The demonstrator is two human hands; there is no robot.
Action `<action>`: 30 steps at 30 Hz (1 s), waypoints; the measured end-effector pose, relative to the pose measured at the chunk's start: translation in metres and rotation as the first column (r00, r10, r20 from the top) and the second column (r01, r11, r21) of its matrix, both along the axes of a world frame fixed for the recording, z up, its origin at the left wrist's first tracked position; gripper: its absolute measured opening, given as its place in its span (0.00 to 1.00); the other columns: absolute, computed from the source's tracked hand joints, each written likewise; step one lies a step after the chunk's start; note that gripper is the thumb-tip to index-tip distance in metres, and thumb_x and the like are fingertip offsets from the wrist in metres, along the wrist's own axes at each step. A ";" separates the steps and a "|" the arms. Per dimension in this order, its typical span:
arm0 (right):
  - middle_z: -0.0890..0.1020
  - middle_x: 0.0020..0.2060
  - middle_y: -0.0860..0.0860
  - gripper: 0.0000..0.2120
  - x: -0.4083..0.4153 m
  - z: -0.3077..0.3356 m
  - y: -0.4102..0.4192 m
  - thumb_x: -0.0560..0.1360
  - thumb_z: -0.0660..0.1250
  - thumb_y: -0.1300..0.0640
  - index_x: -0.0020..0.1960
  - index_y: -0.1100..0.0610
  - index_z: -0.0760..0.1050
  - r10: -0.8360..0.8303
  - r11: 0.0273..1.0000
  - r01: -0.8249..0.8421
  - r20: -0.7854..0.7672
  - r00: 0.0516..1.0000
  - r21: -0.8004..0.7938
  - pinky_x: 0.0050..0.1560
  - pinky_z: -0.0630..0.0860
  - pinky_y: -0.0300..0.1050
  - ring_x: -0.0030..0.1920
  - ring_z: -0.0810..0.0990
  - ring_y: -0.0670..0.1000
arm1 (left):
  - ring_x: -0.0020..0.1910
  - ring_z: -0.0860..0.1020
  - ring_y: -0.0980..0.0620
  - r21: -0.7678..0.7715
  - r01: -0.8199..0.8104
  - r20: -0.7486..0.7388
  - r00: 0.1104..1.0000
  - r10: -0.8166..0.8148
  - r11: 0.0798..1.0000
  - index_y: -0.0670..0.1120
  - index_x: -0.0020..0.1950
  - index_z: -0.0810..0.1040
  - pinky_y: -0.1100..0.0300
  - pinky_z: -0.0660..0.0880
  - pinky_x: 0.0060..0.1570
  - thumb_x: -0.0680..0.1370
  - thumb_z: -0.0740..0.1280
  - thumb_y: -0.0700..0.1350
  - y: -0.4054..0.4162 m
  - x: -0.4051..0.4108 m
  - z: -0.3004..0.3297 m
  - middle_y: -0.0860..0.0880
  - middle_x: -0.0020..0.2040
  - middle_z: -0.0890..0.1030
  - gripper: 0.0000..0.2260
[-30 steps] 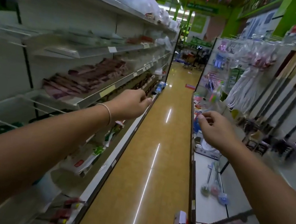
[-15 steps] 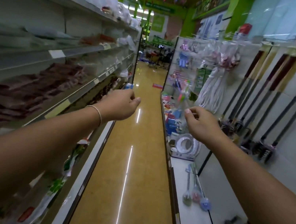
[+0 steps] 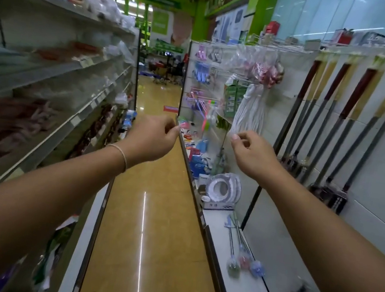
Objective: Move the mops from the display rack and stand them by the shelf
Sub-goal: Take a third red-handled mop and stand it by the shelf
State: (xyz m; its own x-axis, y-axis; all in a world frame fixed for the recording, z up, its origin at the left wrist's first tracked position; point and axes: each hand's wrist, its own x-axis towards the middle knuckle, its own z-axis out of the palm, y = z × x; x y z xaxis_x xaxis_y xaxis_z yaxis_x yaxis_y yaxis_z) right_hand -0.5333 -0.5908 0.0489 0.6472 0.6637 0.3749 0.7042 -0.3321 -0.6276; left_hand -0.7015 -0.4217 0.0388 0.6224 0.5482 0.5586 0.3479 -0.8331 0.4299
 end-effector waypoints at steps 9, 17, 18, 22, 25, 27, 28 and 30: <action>0.80 0.58 0.54 0.19 0.080 -0.003 0.038 0.83 0.57 0.47 0.65 0.57 0.74 -0.050 0.998 0.050 -0.002 0.999 -0.022 0.58 0.73 0.50 0.59 0.77 0.55 | 0.42 0.78 0.54 0.012 0.119 -0.008 0.993 -0.119 0.993 0.48 0.52 0.78 0.57 0.77 0.41 0.80 0.61 0.52 0.039 0.089 -0.004 0.51 0.43 0.79 0.11; 0.80 0.59 0.54 0.18 0.197 0.019 0.058 0.82 0.58 0.45 0.64 0.56 0.74 -0.162 0.986 0.162 0.001 0.987 0.046 0.60 0.75 0.53 0.58 0.78 0.55 | 0.38 0.75 0.61 0.036 0.162 0.025 0.986 -0.163 0.986 0.50 0.48 0.77 0.65 0.69 0.32 0.81 0.61 0.52 0.078 0.206 0.022 0.57 0.38 0.76 0.08; 0.80 0.58 0.53 0.18 0.211 0.020 0.058 0.82 0.58 0.45 0.63 0.55 0.74 -0.180 0.982 0.180 0.007 0.984 0.059 0.59 0.76 0.53 0.57 0.78 0.54 | 0.38 0.74 0.62 0.036 0.169 0.038 0.985 -0.171 0.985 0.51 0.48 0.76 0.67 0.66 0.32 0.81 0.61 0.52 0.080 0.223 0.022 0.59 0.38 0.76 0.07; 0.80 0.56 0.52 0.18 0.256 0.015 0.051 0.81 0.58 0.44 0.62 0.54 0.74 -0.247 0.967 0.246 0.002 0.969 0.072 0.57 0.78 0.54 0.54 0.78 0.53 | 0.37 0.76 0.62 0.016 0.253 0.052 0.966 -0.254 0.967 0.50 0.46 0.77 0.67 0.67 0.32 0.80 0.63 0.51 0.082 0.287 0.012 0.58 0.37 0.78 0.07; 0.80 0.54 0.51 0.17 0.285 0.004 0.042 0.81 0.58 0.44 0.62 0.54 0.75 -0.307 0.950 0.306 -0.005 0.952 0.060 0.57 0.78 0.54 0.54 0.78 0.52 | 0.39 0.79 0.54 -0.023 0.355 0.040 0.935 -0.354 0.935 0.45 0.48 0.80 0.58 0.75 0.38 0.79 0.64 0.49 0.081 0.339 0.003 0.52 0.40 0.81 0.09; 0.80 0.52 0.50 0.17 0.306 0.000 0.034 0.81 0.58 0.45 0.61 0.54 0.75 -0.357 0.932 0.356 -0.010 0.934 0.061 0.55 0.78 0.52 0.53 0.79 0.52 | 0.37 0.77 0.58 -0.016 0.406 0.047 0.913 -0.405 0.914 0.46 0.46 0.79 0.60 0.73 0.37 0.79 0.65 0.49 0.080 0.374 -0.001 0.53 0.38 0.80 0.08; 0.80 0.52 0.49 0.16 0.317 -0.003 0.029 0.81 0.58 0.45 0.61 0.54 0.75 -0.381 0.923 0.381 -0.013 0.925 0.059 0.54 0.77 0.50 0.53 0.79 0.51 | 0.35 0.76 0.61 -0.007 0.431 0.045 0.902 -0.430 0.902 0.48 0.45 0.79 0.62 0.71 0.35 0.79 0.65 0.49 0.078 0.392 -0.002 0.54 0.37 0.79 0.07; 0.80 0.53 0.49 0.16 0.338 -0.007 0.021 0.81 0.58 0.45 0.61 0.54 0.75 -0.436 0.898 0.437 -0.015 0.900 0.049 0.52 0.75 0.47 0.54 0.78 0.51 | 0.35 0.75 0.60 -0.006 0.494 0.040 0.869 -0.494 0.869 0.48 0.44 0.79 0.62 0.68 0.35 0.79 0.65 0.48 0.075 0.427 -0.004 0.54 0.37 0.80 0.07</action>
